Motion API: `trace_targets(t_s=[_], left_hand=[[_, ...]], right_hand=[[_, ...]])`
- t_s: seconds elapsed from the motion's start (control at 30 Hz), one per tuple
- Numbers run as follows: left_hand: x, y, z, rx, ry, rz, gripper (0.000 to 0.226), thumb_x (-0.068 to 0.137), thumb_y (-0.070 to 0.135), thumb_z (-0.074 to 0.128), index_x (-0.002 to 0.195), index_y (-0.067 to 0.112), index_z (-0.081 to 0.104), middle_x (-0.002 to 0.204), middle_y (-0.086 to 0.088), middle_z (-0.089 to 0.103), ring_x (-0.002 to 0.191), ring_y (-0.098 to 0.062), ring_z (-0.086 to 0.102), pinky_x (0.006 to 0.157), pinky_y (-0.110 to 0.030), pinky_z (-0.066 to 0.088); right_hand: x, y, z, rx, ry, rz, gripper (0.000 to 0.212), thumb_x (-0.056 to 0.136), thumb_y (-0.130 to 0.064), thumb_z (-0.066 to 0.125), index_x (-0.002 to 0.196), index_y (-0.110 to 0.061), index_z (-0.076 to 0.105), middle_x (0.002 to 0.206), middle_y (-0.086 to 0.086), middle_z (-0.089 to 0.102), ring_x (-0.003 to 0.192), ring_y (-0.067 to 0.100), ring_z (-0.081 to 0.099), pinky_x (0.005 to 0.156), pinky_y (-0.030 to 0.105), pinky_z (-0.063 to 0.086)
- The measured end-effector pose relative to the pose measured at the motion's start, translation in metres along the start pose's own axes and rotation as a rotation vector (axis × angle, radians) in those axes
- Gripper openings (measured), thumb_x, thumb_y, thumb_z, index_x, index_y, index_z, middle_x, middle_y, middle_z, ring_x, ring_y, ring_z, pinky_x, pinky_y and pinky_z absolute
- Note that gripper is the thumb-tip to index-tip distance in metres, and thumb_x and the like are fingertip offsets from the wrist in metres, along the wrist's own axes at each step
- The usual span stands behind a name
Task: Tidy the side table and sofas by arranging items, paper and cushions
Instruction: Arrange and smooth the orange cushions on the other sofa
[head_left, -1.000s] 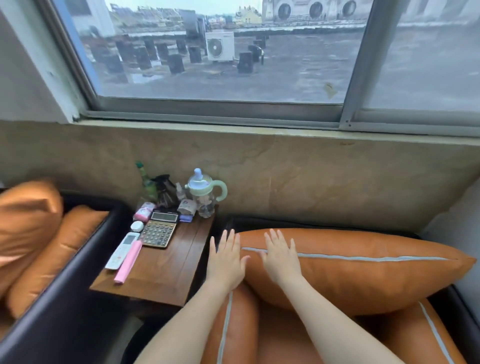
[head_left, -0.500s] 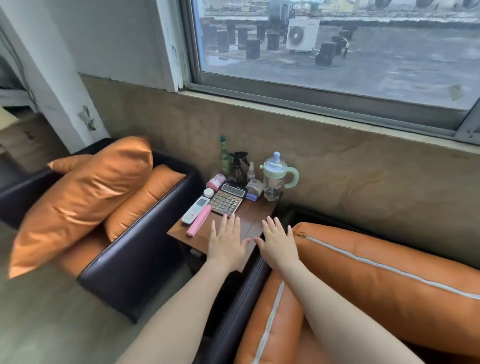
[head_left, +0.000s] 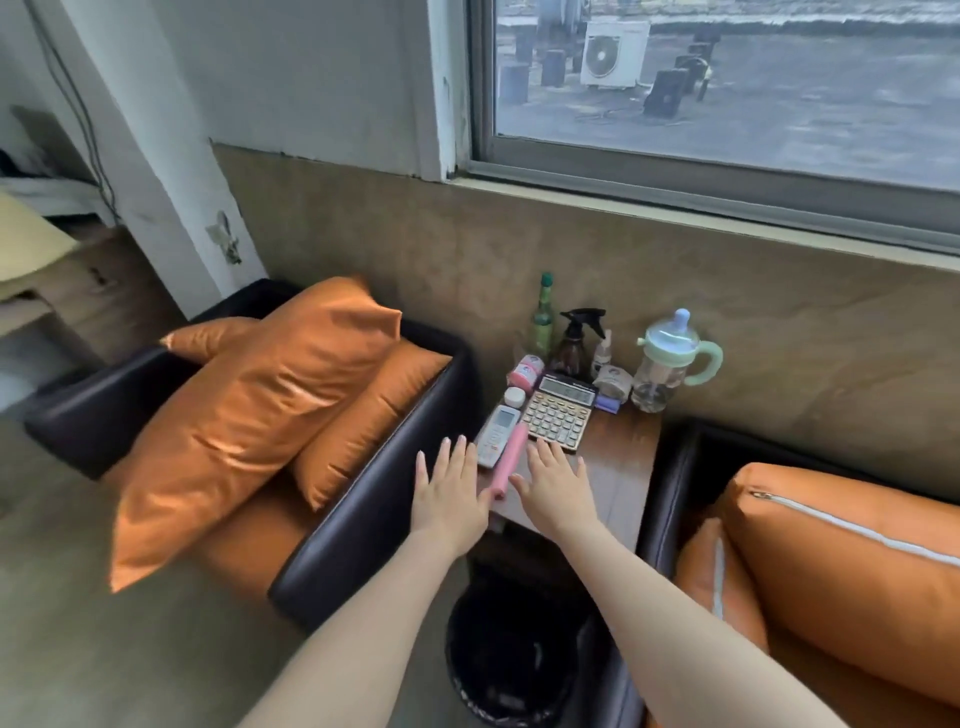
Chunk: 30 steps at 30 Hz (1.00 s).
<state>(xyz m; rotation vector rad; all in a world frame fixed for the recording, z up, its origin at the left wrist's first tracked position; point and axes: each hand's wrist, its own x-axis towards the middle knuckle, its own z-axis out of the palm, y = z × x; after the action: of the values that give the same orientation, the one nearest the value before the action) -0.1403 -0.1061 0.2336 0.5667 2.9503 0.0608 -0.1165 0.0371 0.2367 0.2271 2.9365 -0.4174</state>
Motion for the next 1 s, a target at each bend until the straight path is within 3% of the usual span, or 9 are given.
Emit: trace_targets(t_s=[0.13,0.27,0.63,0.77,0.9,1.0], left_hand=[[0.009,-0.081,-0.011,0.024,0.025,-0.061,0.067,0.101,0.047,0.023,0.152,0.011,0.000,0.160,-0.005,-0.004,0.147,-0.021,-0.008,0.116,-0.047,-0.005],[0.014,-0.144,-0.017,0.004,0.041,-0.108,0.067,0.100,0.048,0.023,0.152,0.012,0.001,0.160,-0.004,-0.004,0.147,-0.022,-0.008,0.117,-0.048,-0.003],[0.109,-0.276,-0.027,-0.021,0.048,-0.160,0.067,0.100,0.047,0.024,0.152,0.012,0.000,0.160,-0.004,-0.005,0.147,-0.021,-0.009,0.116,-0.046,-0.007],[0.152,-0.322,-0.030,-0.025,-0.007,-0.164,0.067,0.101,0.047,0.024,0.152,0.012,-0.001,0.160,-0.003,-0.008,0.147,-0.020,-0.011,0.116,-0.046,-0.008],[0.188,-0.373,-0.033,-0.036,-0.023,-0.166,0.068,0.101,0.046,0.025,0.152,0.012,-0.003,0.160,-0.003,-0.009,0.146,-0.020,-0.013,0.116,-0.046,-0.008],[0.212,-0.404,-0.032,-0.005,-0.046,-0.129,0.068,0.101,0.047,0.023,0.152,0.012,-0.005,0.160,-0.004,-0.010,0.146,-0.021,-0.013,0.117,-0.047,-0.007]], right_hand=[[0.030,-0.076,0.010,0.002,0.042,-0.078,0.054,0.100,-0.041,0.032,0.146,-0.014,0.028,0.156,0.005,0.020,0.145,0.021,0.009,0.116,0.045,0.007],[0.065,-0.131,0.021,0.085,0.010,-0.060,0.058,0.100,-0.042,0.029,0.150,-0.014,0.017,0.158,0.001,0.011,0.146,0.019,0.002,0.116,0.045,0.006],[0.205,-0.239,0.041,0.018,0.049,-0.131,0.060,0.100,-0.045,0.024,0.150,-0.014,0.015,0.159,0.003,0.010,0.146,0.020,0.003,0.116,0.047,0.007],[0.275,-0.256,0.041,0.028,0.085,-0.045,0.065,0.099,-0.047,0.030,0.151,-0.014,0.009,0.159,0.004,0.004,0.146,0.021,0.001,0.115,0.049,0.008],[0.343,-0.263,0.020,0.113,0.223,0.131,0.077,0.094,-0.046,0.046,0.150,-0.010,0.008,0.158,0.007,0.005,0.146,0.023,0.003,0.113,0.053,0.013],[0.383,-0.262,0.010,0.101,0.162,0.235,0.084,0.090,-0.051,0.050,0.150,-0.013,0.006,0.158,0.004,0.008,0.146,0.022,0.003,0.113,0.053,0.011]])
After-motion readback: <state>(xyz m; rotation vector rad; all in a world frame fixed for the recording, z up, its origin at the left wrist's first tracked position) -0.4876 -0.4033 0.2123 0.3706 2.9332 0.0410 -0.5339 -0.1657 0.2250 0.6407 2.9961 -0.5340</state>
